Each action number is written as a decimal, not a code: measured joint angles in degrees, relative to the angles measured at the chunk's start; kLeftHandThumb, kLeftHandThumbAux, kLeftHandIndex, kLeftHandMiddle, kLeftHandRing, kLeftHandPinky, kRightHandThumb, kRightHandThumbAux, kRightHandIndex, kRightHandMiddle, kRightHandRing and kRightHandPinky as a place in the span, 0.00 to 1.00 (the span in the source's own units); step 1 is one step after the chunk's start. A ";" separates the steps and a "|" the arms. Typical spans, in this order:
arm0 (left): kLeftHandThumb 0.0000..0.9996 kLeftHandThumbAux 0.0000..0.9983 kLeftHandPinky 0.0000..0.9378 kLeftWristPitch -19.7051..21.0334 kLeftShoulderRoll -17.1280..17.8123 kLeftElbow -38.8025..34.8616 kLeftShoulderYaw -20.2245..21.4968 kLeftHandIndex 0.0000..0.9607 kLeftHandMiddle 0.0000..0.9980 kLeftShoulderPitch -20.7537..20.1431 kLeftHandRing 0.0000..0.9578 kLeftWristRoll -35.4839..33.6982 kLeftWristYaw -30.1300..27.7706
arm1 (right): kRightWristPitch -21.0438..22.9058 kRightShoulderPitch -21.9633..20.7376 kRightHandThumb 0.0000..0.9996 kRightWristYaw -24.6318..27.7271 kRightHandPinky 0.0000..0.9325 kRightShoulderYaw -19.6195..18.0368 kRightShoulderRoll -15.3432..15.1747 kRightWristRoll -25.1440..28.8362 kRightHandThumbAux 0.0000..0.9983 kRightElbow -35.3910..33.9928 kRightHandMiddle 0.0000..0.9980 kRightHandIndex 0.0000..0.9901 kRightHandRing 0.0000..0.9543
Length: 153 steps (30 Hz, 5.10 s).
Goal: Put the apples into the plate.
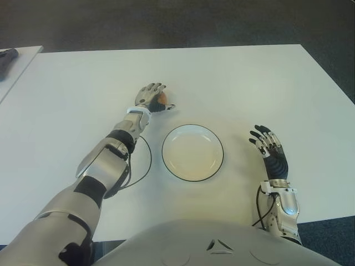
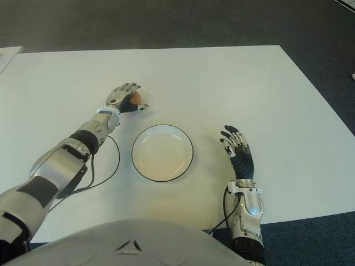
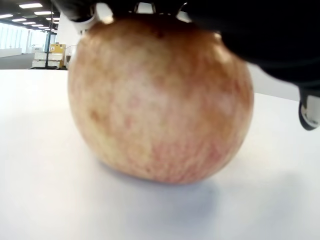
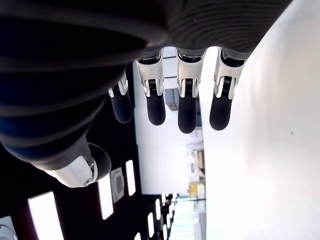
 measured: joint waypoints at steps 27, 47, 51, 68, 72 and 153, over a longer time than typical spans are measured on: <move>0.86 0.66 0.50 3.34 -1.17 4.28 -2.01 0.43 0.52 -0.17 0.79 0.53 10.05 | -0.49 1.44 0.32 0.67 0.31 -2.20 0.54 2.54 0.65 -1.39 0.22 0.17 0.25; 0.96 0.65 0.21 0.13 -0.73 4.48 -1.11 0.44 0.51 0.25 0.50 -1.01 10.86 | -1.75 -0.72 0.38 2.04 0.33 -4.03 1.08 5.33 0.65 0.90 0.23 0.19 0.27; 0.96 0.65 0.17 -0.66 -0.68 4.66 -0.75 0.44 0.51 0.39 0.50 -1.49 11.48 | -1.81 -1.31 0.38 2.42 0.33 -4.08 1.08 5.49 0.65 1.39 0.23 0.19 0.27; 0.96 0.64 0.29 -5.32 3.52 3.69 2.66 0.45 0.51 0.14 0.50 -4.47 10.74 | -1.78 -1.70 0.38 3.40 0.31 -3.76 0.95 5.23 0.65 1.98 0.23 0.19 0.26; 0.99 0.65 0.40 -6.15 6.07 1.25 3.19 0.45 0.51 -0.17 0.50 -4.53 10.76 | -1.25 -1.97 0.38 3.36 0.31 -3.48 0.58 4.68 0.64 2.12 0.23 0.19 0.26; 0.95 0.65 0.84 -1.61 12.76 -78.79 2.57 0.40 0.50 43.27 0.55 14.46 -11.39 | 5.57 -6.04 0.41 -1.22 0.31 0.29 0.69 0.61 0.58 1.85 0.22 0.15 0.26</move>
